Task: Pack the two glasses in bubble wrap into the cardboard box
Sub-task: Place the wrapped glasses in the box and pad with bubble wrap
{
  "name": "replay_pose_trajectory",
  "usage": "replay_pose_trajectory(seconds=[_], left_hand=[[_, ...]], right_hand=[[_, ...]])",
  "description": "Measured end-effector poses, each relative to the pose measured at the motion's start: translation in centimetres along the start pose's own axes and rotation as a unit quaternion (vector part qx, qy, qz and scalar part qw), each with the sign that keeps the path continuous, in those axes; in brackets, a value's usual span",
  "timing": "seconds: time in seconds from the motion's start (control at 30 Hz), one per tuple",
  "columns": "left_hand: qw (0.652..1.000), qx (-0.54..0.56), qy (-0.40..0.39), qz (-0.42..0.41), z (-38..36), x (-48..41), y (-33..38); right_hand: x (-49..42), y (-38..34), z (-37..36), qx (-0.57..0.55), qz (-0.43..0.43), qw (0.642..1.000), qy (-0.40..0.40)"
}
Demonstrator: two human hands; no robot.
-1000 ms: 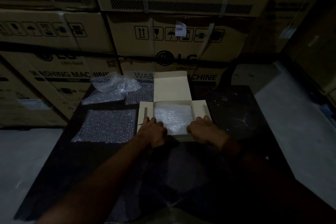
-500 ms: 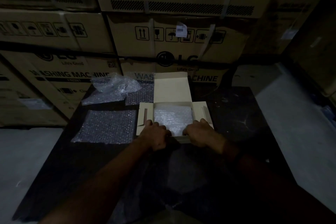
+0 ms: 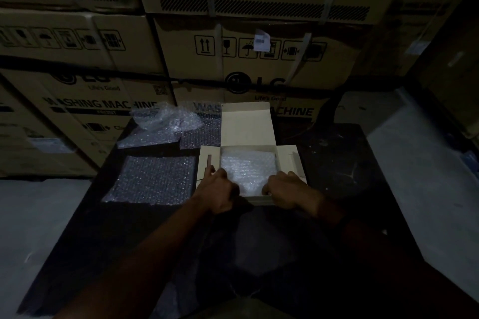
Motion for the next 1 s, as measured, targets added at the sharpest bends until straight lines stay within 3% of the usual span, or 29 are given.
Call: replay_pose_trajectory(seconds=[0.17, 0.43, 0.5, 0.57, 0.63, 0.7, 0.77, 0.9, 1.0], left_hand=[[1.000, -0.028, -0.010, 0.005, -0.1, 0.2, 0.2], [0.998, 0.065, 0.004, 0.008, -1.1, 0.6, -1.6], [0.983, 0.166, 0.069, 0.041, -0.4, 1.2, -3.3], [0.948, 0.243, 0.200, 0.046, 1.2, 2.7, -5.0], [0.894, 0.267, 0.348, 0.085, 2.6, 5.4, -7.5], [0.840, 0.274, 0.430, 0.186, 2.5, 7.9, -10.7], [0.831, 0.290, 0.387, 0.277, 0.1, 8.3, -13.7], [0.909, 0.240, 0.123, 0.318, -6.7, 7.0, -15.5], [0.918, 0.204, 0.115, 0.321, -8.0, 7.5, -15.7]], right_hand=[[-0.2, 0.4, -0.1, 0.008, -0.005, 1.000, -0.009], [-0.1, 0.0, -0.2, 0.014, -0.009, 1.000, -0.008], [0.0, 0.3, 0.0, -0.007, -0.014, 1.000, 0.006], [0.0, 1.2, 0.3, -0.058, -0.029, 0.997, 0.042], [0.1, 1.9, 0.6, -0.099, -0.040, 0.991, 0.078], [0.3, 2.0, 0.7, -0.127, -0.044, 0.985, 0.104], [0.6, 1.9, 0.9, -0.146, -0.053, 0.979, 0.129], [1.1, 1.9, 0.8, -0.166, -0.079, 0.969, 0.164], [1.4, 2.4, 0.6, -0.194, -0.092, 0.962, 0.170]])
Point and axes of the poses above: each hand's wrist, its own x-axis away from the middle knuckle, its own z-axis out of the back of the hand, y = z × x, the point moved 10 cm from there along -x, towards the middle knuckle, and after that the axes turned 9 degrees about x, right-handed, at the moved point
